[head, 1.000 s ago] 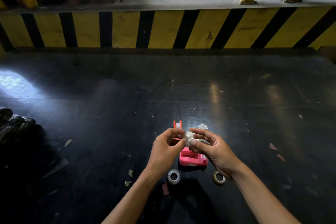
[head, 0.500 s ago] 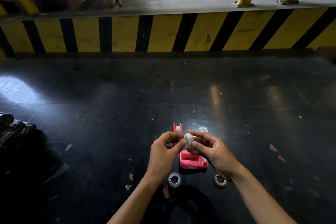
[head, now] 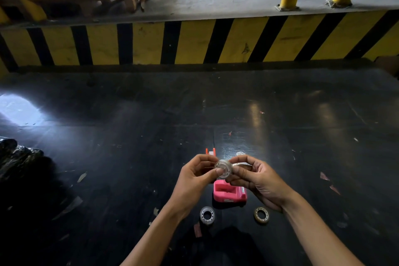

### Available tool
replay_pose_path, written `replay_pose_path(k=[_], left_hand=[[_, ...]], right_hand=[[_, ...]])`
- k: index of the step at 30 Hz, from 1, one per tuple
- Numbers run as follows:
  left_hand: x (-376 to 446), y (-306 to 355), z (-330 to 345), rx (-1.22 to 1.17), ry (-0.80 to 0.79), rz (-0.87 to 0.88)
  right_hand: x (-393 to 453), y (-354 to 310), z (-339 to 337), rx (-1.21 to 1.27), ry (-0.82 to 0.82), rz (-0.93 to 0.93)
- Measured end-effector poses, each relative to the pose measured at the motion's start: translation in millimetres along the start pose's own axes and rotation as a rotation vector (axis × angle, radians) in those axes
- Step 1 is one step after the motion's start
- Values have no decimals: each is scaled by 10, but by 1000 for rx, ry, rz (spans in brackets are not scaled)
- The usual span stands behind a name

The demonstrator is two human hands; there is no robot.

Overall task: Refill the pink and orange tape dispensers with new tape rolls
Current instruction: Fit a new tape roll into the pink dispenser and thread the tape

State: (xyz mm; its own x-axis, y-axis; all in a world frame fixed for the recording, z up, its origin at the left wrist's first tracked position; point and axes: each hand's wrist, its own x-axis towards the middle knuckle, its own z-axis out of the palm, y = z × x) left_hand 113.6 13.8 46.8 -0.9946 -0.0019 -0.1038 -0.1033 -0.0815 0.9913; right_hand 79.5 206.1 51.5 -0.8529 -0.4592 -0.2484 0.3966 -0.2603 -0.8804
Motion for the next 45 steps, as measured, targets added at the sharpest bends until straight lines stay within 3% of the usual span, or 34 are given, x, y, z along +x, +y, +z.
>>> replay_pose_path(k=[17,22,28,32,37,45], left_hand=[[63,-235,123,42,177,6],[119,-342,122,69,79,-61],[315,-700,22,449,8,-7],[430,-868,-29,741,-121,4],[493,-947,-10,840,-188,-32],[541,-1011,-3,897,-171,16]], right_hand=[[120,239,-12,-402,157,-248],[159,303,-184,-553,153,-209],[296,483,-383,-900,248,-235],[338,633,-428,-1113,202,-269],[376,812,-470,-1263,119,-285],[440,884,-474,-1357,73,-272]])
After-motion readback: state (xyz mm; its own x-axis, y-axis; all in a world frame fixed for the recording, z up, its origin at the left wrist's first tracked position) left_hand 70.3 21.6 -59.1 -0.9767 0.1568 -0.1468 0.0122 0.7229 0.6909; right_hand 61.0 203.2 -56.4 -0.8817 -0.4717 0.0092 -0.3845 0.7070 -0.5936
